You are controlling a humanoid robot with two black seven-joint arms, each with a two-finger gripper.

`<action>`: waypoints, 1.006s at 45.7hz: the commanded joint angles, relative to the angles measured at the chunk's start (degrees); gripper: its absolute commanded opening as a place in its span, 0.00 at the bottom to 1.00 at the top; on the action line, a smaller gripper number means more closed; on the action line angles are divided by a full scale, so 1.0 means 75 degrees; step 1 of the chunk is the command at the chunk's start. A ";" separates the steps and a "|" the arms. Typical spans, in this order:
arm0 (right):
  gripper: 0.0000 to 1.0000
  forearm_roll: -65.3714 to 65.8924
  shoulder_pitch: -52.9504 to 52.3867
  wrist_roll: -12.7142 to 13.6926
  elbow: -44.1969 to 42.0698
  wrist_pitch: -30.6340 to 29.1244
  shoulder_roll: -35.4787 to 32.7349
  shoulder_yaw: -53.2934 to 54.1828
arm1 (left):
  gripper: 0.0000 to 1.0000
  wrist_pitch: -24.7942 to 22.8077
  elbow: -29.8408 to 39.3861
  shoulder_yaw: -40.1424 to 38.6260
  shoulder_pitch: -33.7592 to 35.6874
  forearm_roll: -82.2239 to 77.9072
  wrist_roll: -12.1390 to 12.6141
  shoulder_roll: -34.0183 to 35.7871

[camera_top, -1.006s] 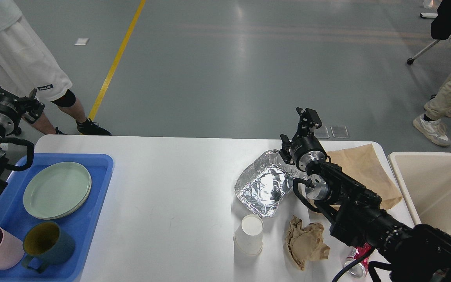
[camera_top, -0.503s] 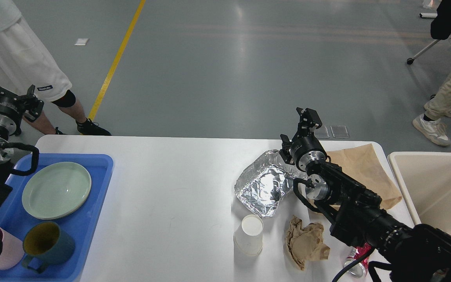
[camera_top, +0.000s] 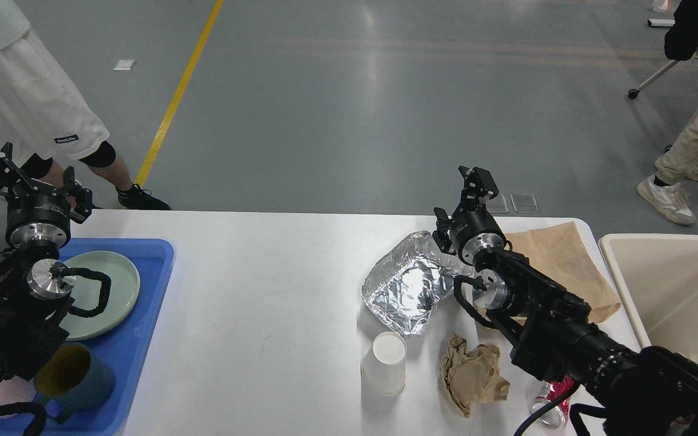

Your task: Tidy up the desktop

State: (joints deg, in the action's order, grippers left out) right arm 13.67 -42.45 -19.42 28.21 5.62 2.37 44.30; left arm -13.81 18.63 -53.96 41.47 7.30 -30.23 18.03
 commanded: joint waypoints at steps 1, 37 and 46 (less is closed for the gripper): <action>1.00 0.0005 0.0000 0.0000 0.0000 0.0001 0.0000 0.0000 | 0.96 0.0002 0.0000 0.0012 -0.0115 -0.0001 -0.0152 0.0010; 1.00 -0.0007 0.0000 0.0000 0.0000 0.0001 0.0000 0.0000 | 0.96 0.0002 0.0000 0.0000 -0.0291 0.0000 -0.1547 -0.0364; 1.00 -0.0007 0.0000 0.0000 0.0000 0.0001 0.0000 0.0000 | 0.96 0.0002 0.0000 0.0000 -0.0291 0.0000 -0.1547 -0.0364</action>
State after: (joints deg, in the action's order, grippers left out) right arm 13.66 -42.45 -19.42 28.21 5.62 2.37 44.30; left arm -13.87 18.63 -53.97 39.28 7.30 -41.81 15.29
